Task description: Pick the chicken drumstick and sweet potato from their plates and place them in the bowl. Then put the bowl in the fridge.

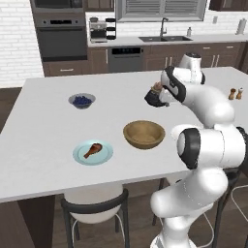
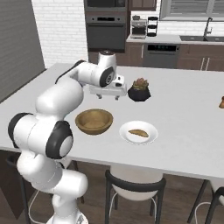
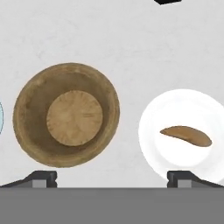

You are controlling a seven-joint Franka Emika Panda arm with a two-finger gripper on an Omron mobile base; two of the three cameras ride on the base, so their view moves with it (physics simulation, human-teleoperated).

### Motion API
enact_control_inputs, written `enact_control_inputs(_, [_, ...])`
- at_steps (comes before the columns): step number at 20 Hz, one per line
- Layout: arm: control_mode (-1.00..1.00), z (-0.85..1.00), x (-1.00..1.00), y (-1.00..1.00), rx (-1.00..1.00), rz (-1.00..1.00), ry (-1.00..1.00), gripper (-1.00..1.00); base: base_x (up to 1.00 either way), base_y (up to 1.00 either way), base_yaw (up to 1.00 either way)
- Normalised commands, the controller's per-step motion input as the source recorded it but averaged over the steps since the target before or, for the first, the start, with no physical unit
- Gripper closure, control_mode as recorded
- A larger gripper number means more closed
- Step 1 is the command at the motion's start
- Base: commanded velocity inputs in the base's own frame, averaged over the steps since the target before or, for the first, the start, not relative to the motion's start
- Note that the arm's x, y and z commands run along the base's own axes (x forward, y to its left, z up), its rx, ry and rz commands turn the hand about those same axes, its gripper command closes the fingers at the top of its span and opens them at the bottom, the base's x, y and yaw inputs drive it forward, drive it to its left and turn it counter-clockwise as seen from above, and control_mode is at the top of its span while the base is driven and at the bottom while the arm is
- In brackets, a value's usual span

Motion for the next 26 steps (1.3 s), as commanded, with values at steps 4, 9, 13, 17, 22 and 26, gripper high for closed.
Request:
enact_control_inputs(4, [-1.0, -0.51, 0.62, -0.99, -0.06, 0.26, 0.23, -1.0, 0.0, 0.0, 0.0])
enact_control_inputs(9, [-1.0, -0.61, 0.18, -0.75, -0.13, 0.38, 0.19, -1.0, 0.0, 0.0, 0.0])
enact_control_inputs(13, [-1.0, -0.84, 0.0, -0.26, -0.26, 0.29, 0.02, -1.0, 0.0, 0.0, 0.0])
enact_control_inputs(17, [-1.0, -0.78, 0.0, -0.13, -0.16, 0.16, -0.02, -1.0, 0.0, 0.0, 0.0])
enact_control_inputs(22, [-1.0, -0.48, 0.0, -0.15, 0.0, 0.13, -0.03, -1.0, 0.0, 0.0, 0.0])
enact_control_inputs(26, [-1.0, -0.26, 0.0, -0.27, 0.15, 0.13, 0.0, -1.0, 0.0, 0.0, 0.0])
